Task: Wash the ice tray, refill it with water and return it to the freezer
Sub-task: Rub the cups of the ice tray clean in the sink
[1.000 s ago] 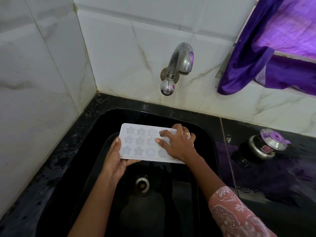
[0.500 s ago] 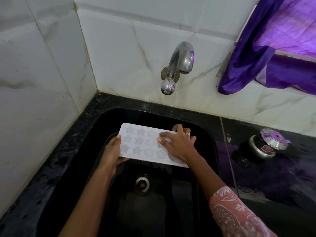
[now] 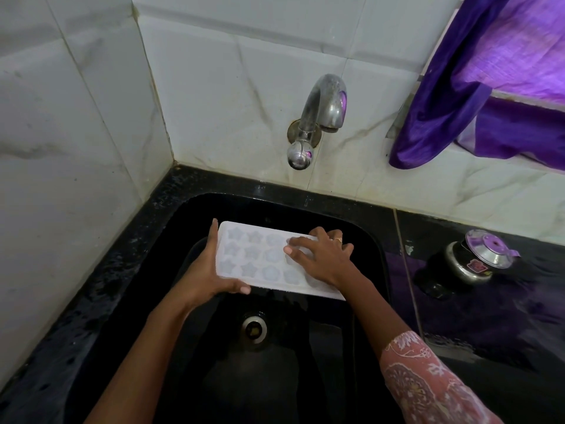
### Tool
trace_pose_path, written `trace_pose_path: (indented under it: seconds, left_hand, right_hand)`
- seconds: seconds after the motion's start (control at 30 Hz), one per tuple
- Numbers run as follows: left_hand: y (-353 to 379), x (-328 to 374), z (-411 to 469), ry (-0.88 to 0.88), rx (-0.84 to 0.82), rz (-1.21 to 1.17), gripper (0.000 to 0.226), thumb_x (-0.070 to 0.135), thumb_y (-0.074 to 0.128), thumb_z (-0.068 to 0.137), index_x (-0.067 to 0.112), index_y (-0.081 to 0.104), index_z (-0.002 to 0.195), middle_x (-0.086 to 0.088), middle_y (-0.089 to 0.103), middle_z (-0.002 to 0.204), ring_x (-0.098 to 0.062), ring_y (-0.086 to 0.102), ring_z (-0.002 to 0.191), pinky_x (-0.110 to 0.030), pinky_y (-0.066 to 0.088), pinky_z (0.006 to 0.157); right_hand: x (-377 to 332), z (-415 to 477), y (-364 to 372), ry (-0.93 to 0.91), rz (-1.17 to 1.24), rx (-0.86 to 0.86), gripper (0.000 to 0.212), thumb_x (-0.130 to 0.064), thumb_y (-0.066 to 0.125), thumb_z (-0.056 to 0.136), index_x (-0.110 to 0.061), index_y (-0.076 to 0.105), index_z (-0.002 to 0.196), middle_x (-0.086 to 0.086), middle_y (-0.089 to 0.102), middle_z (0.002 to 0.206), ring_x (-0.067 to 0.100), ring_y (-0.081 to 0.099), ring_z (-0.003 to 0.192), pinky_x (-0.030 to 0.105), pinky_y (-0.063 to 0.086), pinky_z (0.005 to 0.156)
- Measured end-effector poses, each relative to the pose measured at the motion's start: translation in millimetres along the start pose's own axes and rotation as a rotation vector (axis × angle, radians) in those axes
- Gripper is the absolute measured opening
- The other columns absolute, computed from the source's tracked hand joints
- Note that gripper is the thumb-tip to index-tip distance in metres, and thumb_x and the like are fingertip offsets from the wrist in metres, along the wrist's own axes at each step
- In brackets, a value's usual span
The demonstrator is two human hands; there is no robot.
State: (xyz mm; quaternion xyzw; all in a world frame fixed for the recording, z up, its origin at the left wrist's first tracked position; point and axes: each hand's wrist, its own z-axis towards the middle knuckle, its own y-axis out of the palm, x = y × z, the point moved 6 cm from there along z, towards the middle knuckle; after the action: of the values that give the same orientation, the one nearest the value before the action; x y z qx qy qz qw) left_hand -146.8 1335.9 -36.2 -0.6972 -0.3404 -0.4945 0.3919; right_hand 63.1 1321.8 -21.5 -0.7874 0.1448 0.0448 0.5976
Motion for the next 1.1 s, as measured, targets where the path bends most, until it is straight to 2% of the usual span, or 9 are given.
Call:
trace_pose_path:
  seconds: [0.07,0.17,0.3,0.4,0.53,0.7,0.77,0.87,1.1]
  left_hand:
    - [-1,-4,1,0.018,-0.018,0.102,0.129,0.007,0.085,0.061,0.037,-0.008,0.146,0.023,0.034,0.126,-0.002,0.036,0.12,-0.021,0.037,0.097]
    - [-2,-7,0,-0.016,0.056,0.162,0.108,0.012,0.083,0.065,0.038,0.016,0.145,0.009,0.029,0.131,-0.008,0.032,0.119,-0.022,0.033,0.096]
    - [-1,-12,-1,-0.036,0.143,-0.305,0.063,0.005,0.065,0.082,0.039,0.043,0.129,0.002,0.041,0.133,-0.017,0.051,0.114,-0.028,0.057,0.07]
    - [0,-19,1,-0.085,0.136,-0.465,0.049,0.006,0.052,0.092,0.044,0.047,0.124,0.001,0.042,0.137,-0.02,0.056,0.11,-0.034,0.059,0.067]
    - [3,-24,-1,-0.09,0.167,-0.563,0.045,0.01,0.045,0.095,0.044,0.048,0.125,0.004,0.041,0.138,-0.017,0.055,0.11,-0.032,0.059,0.068]
    - [6,-20,0,-0.087,0.201,-0.595,0.045,0.01,0.044,0.096,0.044,0.048,0.124,0.002,0.04,0.137,-0.021,0.053,0.113,-0.03,0.058,0.065]
    - [6,-19,1,-0.091,0.206,-0.594,0.044,0.01,0.043,0.096,0.044,0.049,0.123,0.001,0.04,0.137,-0.021,0.053,0.114,-0.03,0.058,0.064]
    - [8,-20,1,-0.1,0.208,-0.617,0.042,0.01,0.043,0.096,0.044,0.051,0.12,0.001,0.041,0.137,-0.022,0.053,0.114,-0.03,0.058,0.062]
    - [10,-19,1,-0.095,0.214,-0.616,0.04,0.012,0.041,0.097,0.043,0.051,0.12,0.007,0.042,0.131,-0.016,0.054,0.107,-0.031,0.058,0.061]
  right_hand:
    - [1,0,0,0.0,0.003,-0.012,0.047,-0.067,0.028,0.088,-0.049,0.044,0.128,0.0,0.03,0.142,0.035,0.015,0.133,0.054,0.016,0.105]
    - [2,0,1,-0.004,0.01,-0.02,0.047,-0.067,0.028,0.087,-0.049,0.044,0.128,0.0,0.029,0.143,0.036,0.015,0.134,0.054,0.016,0.106]
    - [0,0,2,-0.018,0.017,-0.034,0.047,-0.065,0.03,0.088,-0.048,0.042,0.13,0.0,0.027,0.145,0.036,0.013,0.135,0.056,0.014,0.107]
    - [-2,0,-2,-0.039,-0.016,-0.008,0.046,-0.065,0.032,0.088,-0.048,0.042,0.13,-0.001,0.027,0.145,0.035,0.014,0.135,0.056,0.015,0.106]
    - [-8,1,-9,-0.073,-0.068,0.053,0.045,-0.065,0.032,0.088,-0.047,0.043,0.128,-0.002,0.026,0.146,0.034,0.015,0.134,0.055,0.016,0.104]
    - [-13,0,-10,-0.121,-0.128,0.162,0.049,-0.069,0.028,0.087,-0.044,0.05,0.124,-0.002,0.022,0.149,0.03,0.012,0.137,0.056,0.006,0.107]
    - [-13,-3,-11,-0.126,-0.184,0.218,0.059,-0.073,0.02,0.083,-0.044,0.052,0.123,0.0,0.027,0.143,0.028,0.02,0.131,0.052,0.012,0.106]
    - [-10,-5,-12,-0.109,-0.221,0.253,0.048,-0.066,0.029,0.088,-0.042,0.05,0.125,0.002,0.033,0.129,0.026,0.031,0.118,0.044,0.021,0.098]
    - [-11,-1,-11,-0.06,-0.208,0.258,0.046,-0.061,0.03,0.091,-0.041,0.048,0.127,0.004,0.034,0.122,0.025,0.032,0.112,0.041,0.023,0.093]
